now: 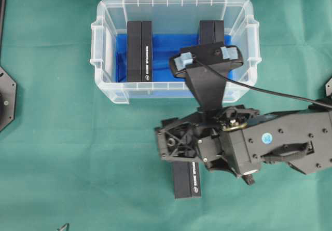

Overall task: Take the box out of the case with the right arm.
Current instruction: 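Lower the box onto the table and open the right gripper, then raise the right gripper away from the placed box, then move the open right gripper over the left black box in the bin, then lower the right gripper around the left box and close it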

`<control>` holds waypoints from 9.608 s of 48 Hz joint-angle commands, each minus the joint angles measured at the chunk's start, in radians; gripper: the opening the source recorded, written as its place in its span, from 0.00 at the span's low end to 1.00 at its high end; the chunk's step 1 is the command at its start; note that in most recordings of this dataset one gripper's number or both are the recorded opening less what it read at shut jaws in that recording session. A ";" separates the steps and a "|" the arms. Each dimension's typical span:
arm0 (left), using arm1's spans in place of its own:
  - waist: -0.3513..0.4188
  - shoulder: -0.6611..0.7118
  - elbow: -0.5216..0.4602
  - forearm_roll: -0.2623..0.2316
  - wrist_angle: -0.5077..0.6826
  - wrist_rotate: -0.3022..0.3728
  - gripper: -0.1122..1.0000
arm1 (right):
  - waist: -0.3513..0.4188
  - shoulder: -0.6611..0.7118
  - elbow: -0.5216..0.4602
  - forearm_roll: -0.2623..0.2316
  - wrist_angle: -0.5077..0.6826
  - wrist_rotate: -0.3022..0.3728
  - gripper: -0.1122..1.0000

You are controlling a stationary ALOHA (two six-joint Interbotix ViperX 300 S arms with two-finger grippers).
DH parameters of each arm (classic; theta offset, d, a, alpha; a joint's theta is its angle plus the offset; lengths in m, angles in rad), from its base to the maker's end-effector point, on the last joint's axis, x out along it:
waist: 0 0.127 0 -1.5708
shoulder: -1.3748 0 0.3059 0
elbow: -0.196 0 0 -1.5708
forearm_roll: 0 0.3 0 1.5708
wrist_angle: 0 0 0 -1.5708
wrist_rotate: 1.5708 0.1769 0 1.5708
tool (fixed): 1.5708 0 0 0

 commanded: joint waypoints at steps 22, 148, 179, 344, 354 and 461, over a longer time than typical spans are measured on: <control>-0.003 0.003 -0.017 0.003 -0.005 0.000 0.10 | 0.077 -0.345 0.370 0.044 -0.003 0.124 0.92; -0.003 0.002 -0.014 0.006 -0.006 0.009 0.10 | -0.517 -0.666 0.638 0.072 -0.051 -0.456 0.92; -0.003 0.005 -0.014 0.006 -0.008 0.008 0.10 | -0.514 -0.543 0.555 0.115 -0.219 -0.453 0.92; -0.003 0.005 -0.012 0.006 -0.009 -0.002 0.10 | -0.468 0.201 -0.216 0.230 -0.321 -0.650 0.95; -0.003 0.005 -0.012 0.006 -0.008 0.000 0.10 | -0.468 0.209 -0.210 0.230 -0.321 -0.649 0.95; -0.003 0.003 -0.002 0.005 -0.008 0.003 0.10 | -0.485 0.359 -0.109 0.298 -0.451 -0.483 0.77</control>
